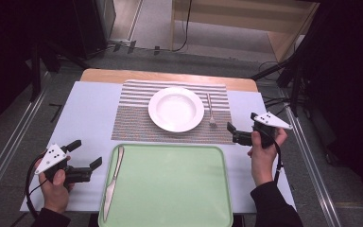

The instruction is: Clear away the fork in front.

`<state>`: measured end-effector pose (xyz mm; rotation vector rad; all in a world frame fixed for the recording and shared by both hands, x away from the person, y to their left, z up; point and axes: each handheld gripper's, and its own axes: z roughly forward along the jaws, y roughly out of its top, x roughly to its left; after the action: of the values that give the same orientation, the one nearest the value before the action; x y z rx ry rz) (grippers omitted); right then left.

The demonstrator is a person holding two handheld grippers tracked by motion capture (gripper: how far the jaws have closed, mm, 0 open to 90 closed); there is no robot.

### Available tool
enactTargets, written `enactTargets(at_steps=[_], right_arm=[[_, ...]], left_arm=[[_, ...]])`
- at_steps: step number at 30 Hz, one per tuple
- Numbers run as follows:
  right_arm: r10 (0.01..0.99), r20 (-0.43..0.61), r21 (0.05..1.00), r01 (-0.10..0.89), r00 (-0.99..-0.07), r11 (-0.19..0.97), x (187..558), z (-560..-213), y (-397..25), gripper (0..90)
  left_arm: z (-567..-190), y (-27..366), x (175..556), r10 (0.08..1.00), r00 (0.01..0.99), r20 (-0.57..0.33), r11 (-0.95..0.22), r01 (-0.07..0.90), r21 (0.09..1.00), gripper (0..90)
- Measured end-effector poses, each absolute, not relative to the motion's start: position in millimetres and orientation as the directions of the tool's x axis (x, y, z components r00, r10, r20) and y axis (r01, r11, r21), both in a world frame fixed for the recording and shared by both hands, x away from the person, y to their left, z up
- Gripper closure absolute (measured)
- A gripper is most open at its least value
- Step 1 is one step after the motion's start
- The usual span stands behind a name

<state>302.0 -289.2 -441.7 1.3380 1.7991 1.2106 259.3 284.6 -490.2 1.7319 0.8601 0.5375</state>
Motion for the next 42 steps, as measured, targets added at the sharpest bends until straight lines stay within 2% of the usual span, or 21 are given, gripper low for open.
enactTargets(at_steps=[20, 42], right_arm=[[0.945, 0.050, 0.878, 0.466, -0.324, 0.113, 347, -446, -274, 0.0], [0.958, 0.093, 0.833, 0.548, -0.271, 0.074, 387, -449, -272, 0.0]], left_arm=[[-491, 284, 259, 0.767, 0.640, -0.051, -0.172, 0.281, 0.944, 0.0], [-490, 284, 257, 0.765, 0.643, -0.040, -0.176, 0.268, 0.947, 0.0]])
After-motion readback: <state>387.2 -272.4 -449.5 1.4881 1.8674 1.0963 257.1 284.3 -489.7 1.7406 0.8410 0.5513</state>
